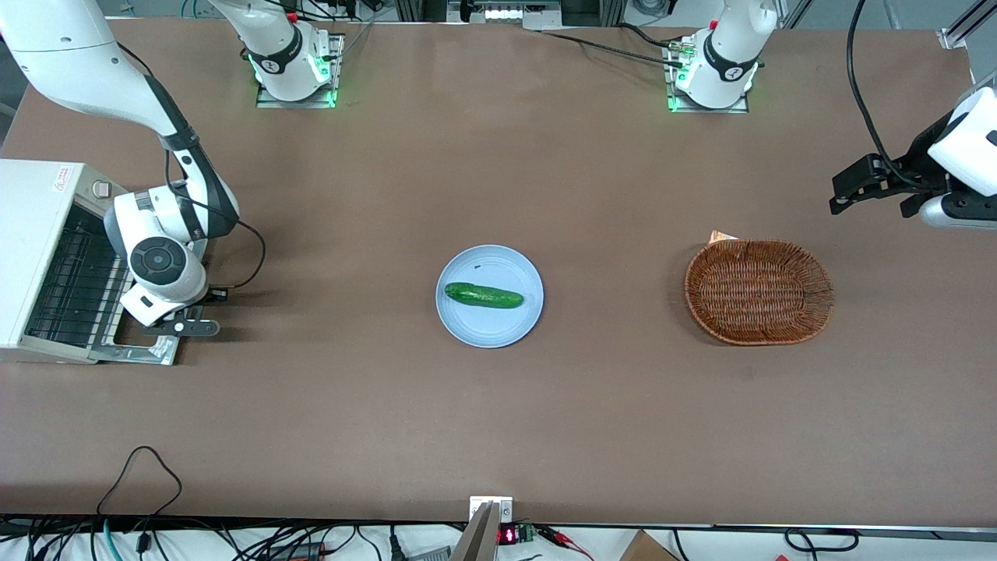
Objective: Open oven door with right arm only
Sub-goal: 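Pull the handle with the right gripper, swinging the door down open, then lift the right gripper up off the opened door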
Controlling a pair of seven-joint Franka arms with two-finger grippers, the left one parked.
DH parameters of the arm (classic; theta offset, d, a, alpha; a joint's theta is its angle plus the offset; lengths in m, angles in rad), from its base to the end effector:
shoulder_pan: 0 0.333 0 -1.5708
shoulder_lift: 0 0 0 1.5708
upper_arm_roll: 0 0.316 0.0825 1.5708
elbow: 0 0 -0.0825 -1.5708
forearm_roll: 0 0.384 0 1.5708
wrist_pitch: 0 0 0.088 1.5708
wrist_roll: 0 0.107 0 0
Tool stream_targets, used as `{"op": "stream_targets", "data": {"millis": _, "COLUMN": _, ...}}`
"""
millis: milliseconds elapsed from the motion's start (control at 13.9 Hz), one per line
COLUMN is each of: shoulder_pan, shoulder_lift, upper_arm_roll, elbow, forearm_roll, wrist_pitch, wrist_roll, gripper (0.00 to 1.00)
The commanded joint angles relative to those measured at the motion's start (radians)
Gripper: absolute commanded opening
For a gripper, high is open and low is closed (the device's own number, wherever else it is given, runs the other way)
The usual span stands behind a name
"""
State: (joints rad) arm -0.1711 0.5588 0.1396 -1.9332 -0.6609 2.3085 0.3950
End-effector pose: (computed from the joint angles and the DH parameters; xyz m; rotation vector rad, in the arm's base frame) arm 0.6055 -0.0332 0.1847 2.7457 0.0702 -0.1209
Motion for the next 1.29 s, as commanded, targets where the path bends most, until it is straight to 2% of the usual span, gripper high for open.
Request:
{"op": "stream_targets", "data": {"millis": 0, "shoulder_pan": -0.015, "shoulder_lift": -0.007, "upper_arm_roll": 0.047, "elbow": -0.009, "forearm_roll": 0.056, "wrist_pitch": 0.014, "wrist_roll": -0.004, "gripper": 0.04}}
{"op": "stream_targets", "data": {"millis": 359, "shoulder_pan": -0.011, "shoulder_lift": -0.046, "upper_arm_roll": 0.087, "elbow": 0.007, "forearm_roll": 0.067, "wrist_pitch": 0.017, "wrist_roll": -0.012, "gripper": 0.02}}
{"op": "stream_targets", "data": {"millis": 575, "shoulder_pan": -0.004, "shoulder_lift": -0.100, "upper_arm_roll": 0.087, "elbow": 0.008, "forearm_roll": 0.131, "wrist_pitch": 0.023, "wrist_roll": -0.024, "gripper": 0.02}}
{"op": "stream_targets", "data": {"millis": 862, "shoulder_pan": 0.019, "shoulder_lift": -0.187, "upper_arm_roll": 0.087, "elbow": 0.008, "forearm_roll": 0.289, "wrist_pitch": 0.002, "wrist_roll": -0.054, "gripper": 0.02}}
{"op": "stream_targets", "data": {"millis": 1006, "shoulder_pan": 0.033, "shoulder_lift": -0.239, "upper_arm_roll": 0.087, "elbow": 0.014, "forearm_roll": 0.383, "wrist_pitch": -0.062, "wrist_roll": -0.105, "gripper": 0.02}}
{"op": "stream_targets", "data": {"millis": 1149, "shoulder_pan": 0.045, "shoulder_lift": -0.287, "upper_arm_roll": 0.083, "elbow": 0.046, "forearm_roll": 0.507, "wrist_pitch": -0.151, "wrist_roll": -0.160, "gripper": 0.02}}
{"op": "stream_targets", "data": {"millis": 1221, "shoulder_pan": 0.048, "shoulder_lift": -0.304, "upper_arm_roll": 0.083, "elbow": 0.078, "forearm_roll": 0.533, "wrist_pitch": -0.214, "wrist_roll": -0.176, "gripper": 0.02}}
